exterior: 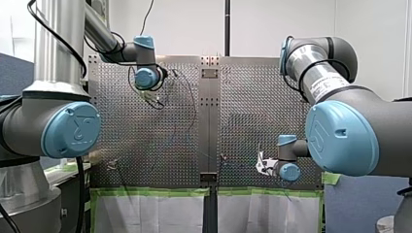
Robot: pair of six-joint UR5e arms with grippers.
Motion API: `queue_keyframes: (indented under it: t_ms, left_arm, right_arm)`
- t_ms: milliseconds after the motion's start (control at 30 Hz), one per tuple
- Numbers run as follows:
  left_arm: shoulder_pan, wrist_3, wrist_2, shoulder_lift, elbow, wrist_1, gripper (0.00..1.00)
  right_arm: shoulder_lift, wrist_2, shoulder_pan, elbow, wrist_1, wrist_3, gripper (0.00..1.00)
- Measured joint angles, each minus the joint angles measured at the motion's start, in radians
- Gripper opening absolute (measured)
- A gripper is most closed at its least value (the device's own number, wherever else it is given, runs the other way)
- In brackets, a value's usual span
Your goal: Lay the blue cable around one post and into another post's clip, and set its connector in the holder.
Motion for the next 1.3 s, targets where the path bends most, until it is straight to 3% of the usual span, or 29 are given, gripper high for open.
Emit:
queue_keyframes:
  t_ms: [200, 400, 633, 833, 1300]
  left_arm:
    - [0.009, -0.014, -0.002, -0.042, -0.001, 0.003, 1.0]
    - [0.026, -0.064, 0.0, -0.052, 0.001, 0.042, 1.0]
    - [0.04, -0.126, 0.032, -0.054, 0.016, 0.096, 1.0]
    - [0.041, -0.164, 0.054, -0.074, 0.033, 0.106, 1.0]
    - [0.053, -0.142, 0.039, -0.136, 0.064, 0.089, 1.0]
  right_arm:
    - [0.001, 0.003, 0.004, 0.0, 0.0, -0.002, 0.0]
    - [0.001, 0.005, 0.006, -0.001, 0.002, -0.005, 0.0]
    - [0.001, 0.007, 0.007, -0.004, 0.008, -0.01, 0.0]
    - [0.002, 0.007, 0.01, -0.005, 0.011, -0.016, 0.0]
    - [0.002, 0.007, 0.012, -0.005, 0.01, -0.015, 0.0]
